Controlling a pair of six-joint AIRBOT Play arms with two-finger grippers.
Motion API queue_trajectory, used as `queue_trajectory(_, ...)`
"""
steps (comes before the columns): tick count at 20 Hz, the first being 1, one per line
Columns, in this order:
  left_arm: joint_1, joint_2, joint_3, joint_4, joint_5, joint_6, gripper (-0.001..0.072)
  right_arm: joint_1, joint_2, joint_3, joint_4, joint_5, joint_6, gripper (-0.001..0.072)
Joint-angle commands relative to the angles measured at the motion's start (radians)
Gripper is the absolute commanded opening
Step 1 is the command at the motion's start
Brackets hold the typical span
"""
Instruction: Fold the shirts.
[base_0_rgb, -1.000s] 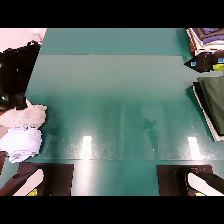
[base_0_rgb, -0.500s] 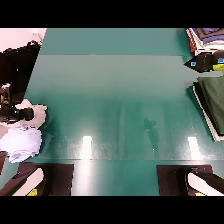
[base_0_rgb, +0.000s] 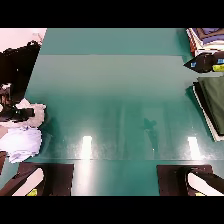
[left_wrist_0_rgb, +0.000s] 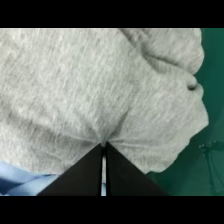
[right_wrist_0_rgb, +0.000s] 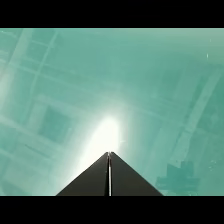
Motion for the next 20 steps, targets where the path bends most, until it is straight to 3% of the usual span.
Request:
queue_trajectory(1,0.001,-0.001,0.037,-0.013,-0.093,-0.020,0.0020,0.001,0.000,0.001,0.000,0.004,0.000,0.0010)
queue_trajectory(9,-0.023,0.122,0.666,-0.281,-0.396,0.011,0.0017,0.001,0.003,0.145,0.001,-0.053,0.000,0.0010)
queue_trajectory(13,-0.289,0.121,0.971,-0.250,-0.441,-0.002,0.0015,0.001,0.002,0.270,-0.001,-0.085,0.000,0.0010)
queue_trajectory(16,-0.521,0.108,0.993,-0.232,-0.380,-0.055,0.0015,0.001,0.000,0.322,-0.001,-0.100,0.000,0.0010)
queue_trajectory(20,-0.800,-0.056,0.993,-0.233,-0.391,-0.099,0.0015,0.001,0.000,0.328,0.000,-0.092,0.000,0.0010)
